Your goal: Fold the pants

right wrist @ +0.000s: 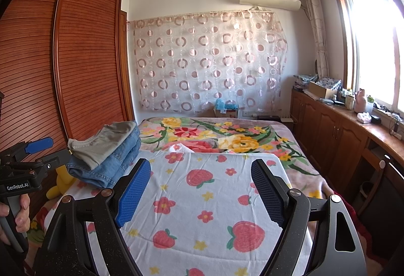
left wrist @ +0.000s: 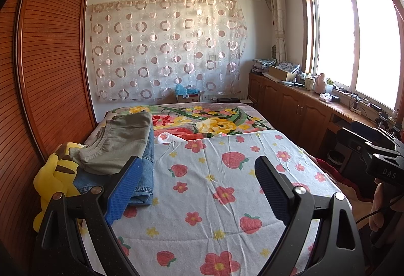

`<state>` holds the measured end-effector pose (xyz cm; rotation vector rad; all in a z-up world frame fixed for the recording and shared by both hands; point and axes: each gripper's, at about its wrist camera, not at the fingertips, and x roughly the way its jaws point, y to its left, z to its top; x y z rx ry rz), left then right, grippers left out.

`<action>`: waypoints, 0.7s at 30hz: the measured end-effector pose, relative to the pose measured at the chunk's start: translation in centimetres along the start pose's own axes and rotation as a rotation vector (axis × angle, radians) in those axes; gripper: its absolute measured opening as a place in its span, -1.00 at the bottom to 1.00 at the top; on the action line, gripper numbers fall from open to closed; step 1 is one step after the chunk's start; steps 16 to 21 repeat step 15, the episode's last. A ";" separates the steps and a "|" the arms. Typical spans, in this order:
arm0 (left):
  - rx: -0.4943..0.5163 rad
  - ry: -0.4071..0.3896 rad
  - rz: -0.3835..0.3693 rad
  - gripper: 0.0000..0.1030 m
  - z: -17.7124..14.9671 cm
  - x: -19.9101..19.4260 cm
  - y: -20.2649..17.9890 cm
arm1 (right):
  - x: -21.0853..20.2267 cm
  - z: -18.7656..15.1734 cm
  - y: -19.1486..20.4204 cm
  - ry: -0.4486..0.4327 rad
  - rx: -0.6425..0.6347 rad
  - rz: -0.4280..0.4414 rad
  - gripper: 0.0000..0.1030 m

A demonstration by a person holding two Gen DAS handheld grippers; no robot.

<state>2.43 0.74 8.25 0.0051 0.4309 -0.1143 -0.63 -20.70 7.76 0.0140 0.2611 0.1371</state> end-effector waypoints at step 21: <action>-0.001 0.000 0.002 0.77 0.0 0.0 0.1 | 0.1 0.0 0.0 0.000 0.002 -0.003 0.62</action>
